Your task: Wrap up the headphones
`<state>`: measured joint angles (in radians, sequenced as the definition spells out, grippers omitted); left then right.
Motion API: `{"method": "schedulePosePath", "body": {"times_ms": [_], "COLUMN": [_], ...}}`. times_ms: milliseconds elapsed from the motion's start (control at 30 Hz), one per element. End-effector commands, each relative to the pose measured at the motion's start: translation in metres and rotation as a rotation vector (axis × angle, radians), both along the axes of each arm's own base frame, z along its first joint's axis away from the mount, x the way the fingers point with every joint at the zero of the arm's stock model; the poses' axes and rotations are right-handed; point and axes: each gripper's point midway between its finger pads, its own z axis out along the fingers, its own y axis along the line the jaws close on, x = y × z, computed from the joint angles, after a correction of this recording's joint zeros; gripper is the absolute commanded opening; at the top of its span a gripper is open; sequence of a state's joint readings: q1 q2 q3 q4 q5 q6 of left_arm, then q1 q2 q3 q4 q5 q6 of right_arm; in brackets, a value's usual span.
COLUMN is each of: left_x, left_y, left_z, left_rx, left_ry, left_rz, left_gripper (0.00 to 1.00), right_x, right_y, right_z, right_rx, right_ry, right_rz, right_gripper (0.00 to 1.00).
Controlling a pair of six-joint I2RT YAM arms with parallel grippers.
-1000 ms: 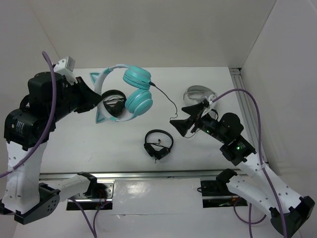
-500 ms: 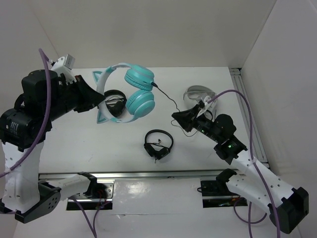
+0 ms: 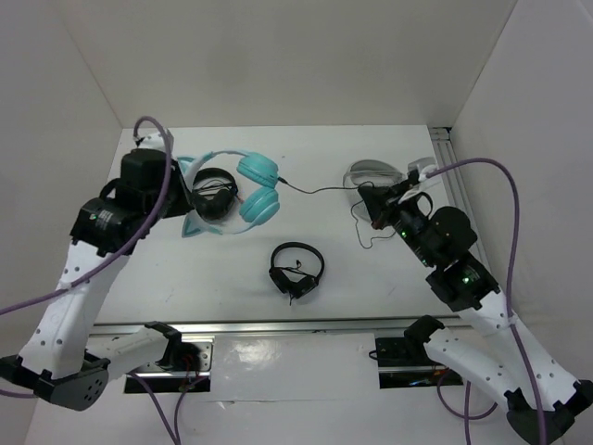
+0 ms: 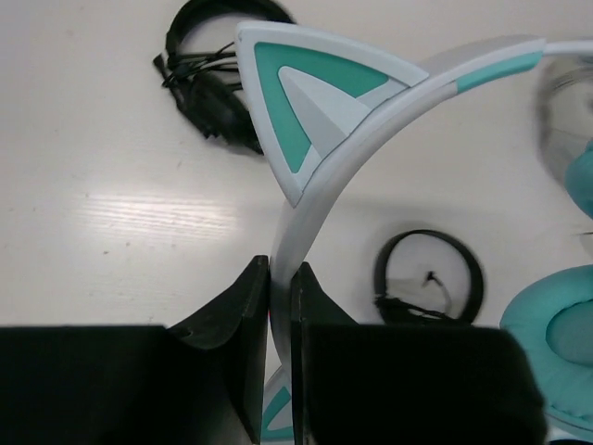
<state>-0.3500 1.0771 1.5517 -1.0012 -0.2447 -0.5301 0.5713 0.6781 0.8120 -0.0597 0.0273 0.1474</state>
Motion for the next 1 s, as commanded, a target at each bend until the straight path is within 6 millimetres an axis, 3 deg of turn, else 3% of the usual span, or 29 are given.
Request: {"method": "schedulePosePath", "body": {"times_ms": [0,67,100,200,267,333,467,500,667,700,767,800,900,967], "left_x": [0.027,0.032,0.033,0.030,0.023,0.011,-0.015,-0.019,-0.039,-0.042,-0.045,-0.045,-0.042,-0.046], "left_y": [0.011,0.003,-0.002,-0.022,-0.044,-0.085,-0.137,-0.143,-0.162,-0.163,-0.173,-0.178,-0.186,-0.189], "left_z": [0.005,-0.021,-0.029,-0.052,-0.061,-0.070,-0.068,-0.064,-0.057,-0.067,-0.069,-0.082,-0.083,-0.084], "left_rx": [0.077,0.139,0.160,0.227,0.243,0.223,0.201,0.186,0.135,0.151,0.158,0.176,0.172,0.159], "left_ry": [-0.159,-0.150,-0.145,-0.128,-0.112,-0.098,-0.106,-0.113,-0.128,-0.088,-0.071,-0.027,0.006,0.022], "left_rz": [0.081,0.037,0.009,-0.096,-0.225,-0.417,-0.674,-0.702,-0.830,-0.843,-0.874,-0.888,-0.895,-0.920], "left_gripper": [0.00,0.00,0.00,0.00,0.00,0.00,0.00,0.00,0.00,0.00,0.00,0.00,0.00,0.00], "right_x": [0.003,0.002,0.003,0.003,0.004,0.000,-0.009,-0.012,-0.017,-0.017,-0.014,-0.015,-0.013,-0.007], "right_y": [-0.026,-0.027,-0.026,-0.019,-0.013,0.002,0.027,0.037,0.049,0.051,0.056,0.058,0.064,0.069], "right_z": [0.035,0.036,0.046,0.045,0.045,0.042,0.029,0.025,0.011,0.009,0.001,0.001,-0.008,-0.025], "right_rx": [-0.067,-0.126,-0.133,-0.175,-0.203,-0.224,-0.276,-0.281,-0.286,-0.290,-0.302,-0.301,-0.312,-0.335], "right_ry": [-0.013,0.005,-0.002,0.012,0.007,0.012,0.045,0.052,0.062,0.069,0.089,0.088,0.105,0.137], "right_rz": [-0.116,-0.116,-0.119,-0.095,-0.072,-0.009,0.133,0.185,0.249,0.261,0.273,0.286,0.299,0.290], "right_gripper": [0.00,0.00,0.00,0.00,0.00,0.00,0.00,0.00,0.00,0.00,0.00,0.00,0.00,0.00]}}
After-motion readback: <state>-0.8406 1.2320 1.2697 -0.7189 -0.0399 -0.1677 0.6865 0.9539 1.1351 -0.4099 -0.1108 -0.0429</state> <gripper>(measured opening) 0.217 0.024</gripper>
